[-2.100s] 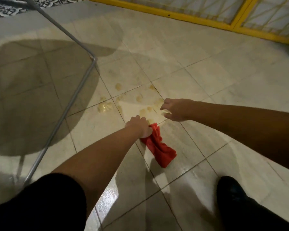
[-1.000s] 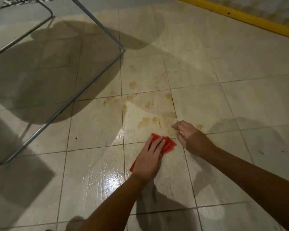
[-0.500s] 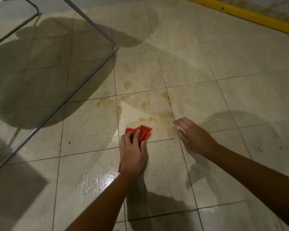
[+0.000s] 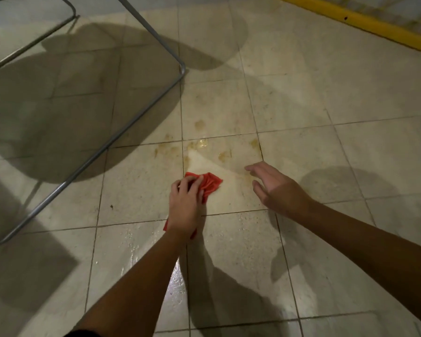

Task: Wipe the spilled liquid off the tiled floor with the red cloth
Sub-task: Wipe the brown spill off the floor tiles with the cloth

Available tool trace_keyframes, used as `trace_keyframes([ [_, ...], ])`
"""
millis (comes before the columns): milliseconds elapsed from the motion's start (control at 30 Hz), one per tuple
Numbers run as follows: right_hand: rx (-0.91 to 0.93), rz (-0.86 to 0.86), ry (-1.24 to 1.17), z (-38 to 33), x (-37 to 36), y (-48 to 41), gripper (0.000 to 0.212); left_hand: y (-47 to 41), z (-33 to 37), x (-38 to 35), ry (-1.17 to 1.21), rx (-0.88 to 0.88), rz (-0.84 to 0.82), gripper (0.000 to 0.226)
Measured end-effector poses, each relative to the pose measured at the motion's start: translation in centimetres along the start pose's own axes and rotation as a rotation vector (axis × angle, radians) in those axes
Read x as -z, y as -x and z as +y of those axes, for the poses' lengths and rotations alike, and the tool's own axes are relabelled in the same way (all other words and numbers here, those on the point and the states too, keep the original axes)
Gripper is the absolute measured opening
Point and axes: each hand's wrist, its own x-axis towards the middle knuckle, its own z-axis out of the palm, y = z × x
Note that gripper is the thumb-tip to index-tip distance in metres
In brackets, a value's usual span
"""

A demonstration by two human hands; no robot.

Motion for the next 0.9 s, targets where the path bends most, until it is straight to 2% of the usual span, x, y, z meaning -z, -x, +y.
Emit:
trace_keyframes([
  [67,-0.027,-0.059,-0.002,-0.1,-0.2,-0.7,0.037,2.0,1.1,-0.6,0.052,-0.01,-0.017,0.04],
  [133,-0.014,-0.103,0.014,-0.5,-0.5,-1.7,0.037,3.1,2.3,-1.2,0.04,-0.093,-0.043,0.041],
  [233,0.013,-0.105,0.04,-1.4,-1.0,-3.1,0.037,1.7,2.6,-1.8,-0.016,-0.212,-0.057,0.044],
  [300,0.03,-0.085,0.036,-1.7,-1.2,-3.9,0.037,-0.2,2.0,-1.7,-0.026,-0.224,-0.032,0.041],
  [367,0.033,-0.053,0.038,-1.7,-1.4,-4.6,0.037,-2.2,1.0,-1.0,-0.022,-0.147,0.007,0.039],
  [500,0.027,0.015,0.03,-1.1,-1.6,-5.6,0.035,-3.6,-2.7,1.1,0.037,0.114,0.101,0.039],
  [600,0.028,0.012,0.038,-1.0,-1.7,-5.9,0.034,-1.4,-3.9,1.5,0.089,0.186,0.13,0.038],
  [667,0.027,0.001,0.042,-0.9,-1.7,-6.0,0.034,0.1,-3.2,1.0,0.057,0.152,0.115,0.04],
  [800,0.04,0.026,0.043,-1.4,-2.2,-7.0,0.033,-0.6,-1.4,-0.4,-0.007,-0.059,0.116,0.041],
  [900,0.037,0.051,0.029,-2.1,-2.4,-7.8,0.032,-2.6,-0.7,-0.7,0.011,-0.079,0.104,0.034],
])
